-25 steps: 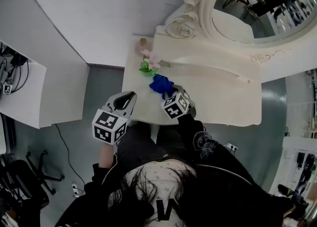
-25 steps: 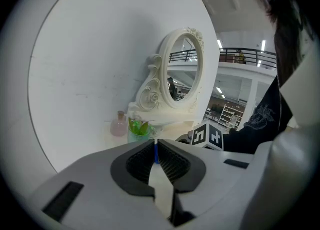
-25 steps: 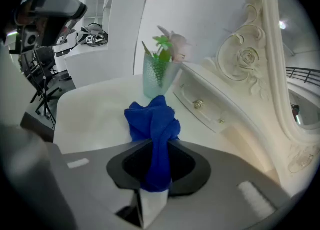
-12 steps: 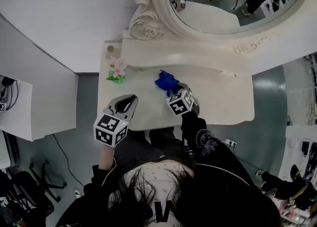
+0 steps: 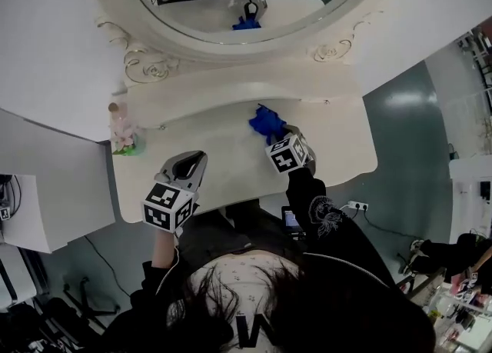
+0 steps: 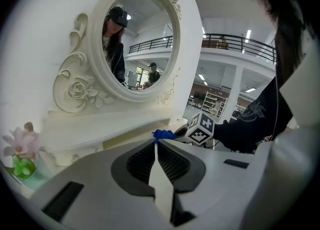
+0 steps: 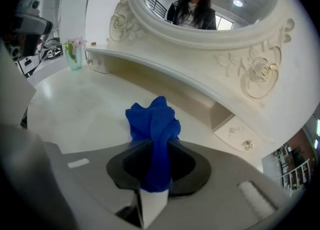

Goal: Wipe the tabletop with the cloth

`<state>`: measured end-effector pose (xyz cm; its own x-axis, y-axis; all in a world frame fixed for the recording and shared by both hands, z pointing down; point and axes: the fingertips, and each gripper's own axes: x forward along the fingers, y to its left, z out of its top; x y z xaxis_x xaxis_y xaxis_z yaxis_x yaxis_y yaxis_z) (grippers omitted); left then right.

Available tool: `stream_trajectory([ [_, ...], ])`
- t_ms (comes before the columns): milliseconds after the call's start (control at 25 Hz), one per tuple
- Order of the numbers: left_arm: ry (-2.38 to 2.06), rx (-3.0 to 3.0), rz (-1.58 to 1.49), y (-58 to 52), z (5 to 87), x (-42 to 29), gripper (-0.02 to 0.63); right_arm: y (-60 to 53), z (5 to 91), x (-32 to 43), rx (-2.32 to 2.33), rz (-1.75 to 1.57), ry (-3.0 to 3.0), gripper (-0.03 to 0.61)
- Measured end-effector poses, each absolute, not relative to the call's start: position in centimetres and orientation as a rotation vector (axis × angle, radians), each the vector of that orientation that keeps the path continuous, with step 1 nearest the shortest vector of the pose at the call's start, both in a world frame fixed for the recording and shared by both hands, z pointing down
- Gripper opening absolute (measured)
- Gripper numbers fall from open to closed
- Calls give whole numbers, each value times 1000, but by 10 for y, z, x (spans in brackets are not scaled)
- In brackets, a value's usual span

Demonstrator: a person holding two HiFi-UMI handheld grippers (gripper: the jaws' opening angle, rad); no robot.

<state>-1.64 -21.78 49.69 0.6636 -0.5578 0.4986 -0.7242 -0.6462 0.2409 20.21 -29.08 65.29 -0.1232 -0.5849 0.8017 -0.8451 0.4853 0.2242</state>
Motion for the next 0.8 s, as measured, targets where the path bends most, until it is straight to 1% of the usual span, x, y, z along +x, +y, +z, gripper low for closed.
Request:
stream_trajectory([
  [480, -963, 2474, 570, -226, 509, 108, 2, -290, 661, 404, 1385, 430, -1687, 84],
  [640, -947, 2479, 585, -222, 509, 132, 2, -287, 661, 467, 1445, 450, -1614, 84],
  [800, -956, 2475, 602, -219, 509, 141, 2, -284, 661, 526, 1516, 475, -1537, 84],
])
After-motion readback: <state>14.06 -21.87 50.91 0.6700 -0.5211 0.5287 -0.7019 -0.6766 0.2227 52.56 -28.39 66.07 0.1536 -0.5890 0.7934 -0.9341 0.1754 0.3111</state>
